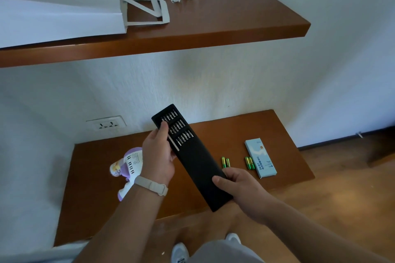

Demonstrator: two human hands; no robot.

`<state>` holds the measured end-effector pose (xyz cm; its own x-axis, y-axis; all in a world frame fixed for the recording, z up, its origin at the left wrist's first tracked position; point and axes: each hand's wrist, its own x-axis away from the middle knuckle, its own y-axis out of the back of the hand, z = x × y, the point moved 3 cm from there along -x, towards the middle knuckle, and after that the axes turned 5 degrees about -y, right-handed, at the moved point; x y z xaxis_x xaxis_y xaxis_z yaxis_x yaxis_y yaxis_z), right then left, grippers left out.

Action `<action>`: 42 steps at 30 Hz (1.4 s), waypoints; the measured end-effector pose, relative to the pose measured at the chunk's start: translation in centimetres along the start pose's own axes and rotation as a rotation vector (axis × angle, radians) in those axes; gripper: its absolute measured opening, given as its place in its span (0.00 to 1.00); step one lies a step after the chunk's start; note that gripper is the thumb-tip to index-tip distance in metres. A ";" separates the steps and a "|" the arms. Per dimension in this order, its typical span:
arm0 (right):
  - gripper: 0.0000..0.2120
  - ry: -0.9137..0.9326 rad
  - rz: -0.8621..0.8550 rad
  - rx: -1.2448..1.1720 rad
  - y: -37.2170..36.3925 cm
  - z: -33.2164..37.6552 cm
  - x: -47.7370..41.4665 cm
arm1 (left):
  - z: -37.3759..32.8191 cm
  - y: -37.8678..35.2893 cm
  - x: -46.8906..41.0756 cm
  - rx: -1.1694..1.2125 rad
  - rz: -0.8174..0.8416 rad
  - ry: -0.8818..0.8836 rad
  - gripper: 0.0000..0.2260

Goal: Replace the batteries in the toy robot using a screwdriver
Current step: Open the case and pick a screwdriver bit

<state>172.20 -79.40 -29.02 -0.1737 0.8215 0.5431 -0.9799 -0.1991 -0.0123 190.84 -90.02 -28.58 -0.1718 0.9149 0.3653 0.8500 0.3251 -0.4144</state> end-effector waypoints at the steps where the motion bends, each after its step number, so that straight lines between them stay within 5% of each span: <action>1: 0.19 -0.009 0.007 -0.006 0.1 -0.1 -0.1 | 0.0 -0.1 0.0 -0.007 0.021 0.005 0.09; 6: 0.06 -0.068 0.019 -0.080 -0.1 -0.1 -1.0 | 0.7 0.2 0.9 -0.069 0.156 0.029 0.09; 14: 0.09 -0.096 0.019 -0.100 -1.7 1.2 -2.1 | 1.3 1.8 1.9 -0.244 0.352 -0.004 0.10; 22: 0.15 -0.101 0.054 -0.048 -2.8 0.9 -2.3 | 0.1 3.5 -0.6 -0.204 0.218 -0.062 0.09; 28: 0.08 -0.101 -0.077 -0.014 0.1 -0.3 -2.4 | 0.2 4.1 -2.8 -0.270 0.210 -0.018 0.10; 33: 0.06 -0.108 -0.258 0.285 4.0 0.3 -5.8 | 3.5 3.8 -1.6 -0.279 0.191 0.092 0.10; 38: 0.04 -0.007 -0.217 0.590 6.6 2.5 -12.6 | 5.3 4.5 -0.6 -0.269 0.061 0.179 0.10; 42: 0.08 0.190 -0.209 1.078 7.5 2.6 -19.4 | 5.3 4.4 -0.9 -0.300 -0.045 0.152 0.10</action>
<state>168.48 -98.27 -37.45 -0.1176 0.9431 0.3110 -0.4098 -0.3314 0.8499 192.11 -88.11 -35.16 -0.1560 0.8477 0.5070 0.9558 0.2591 -0.1391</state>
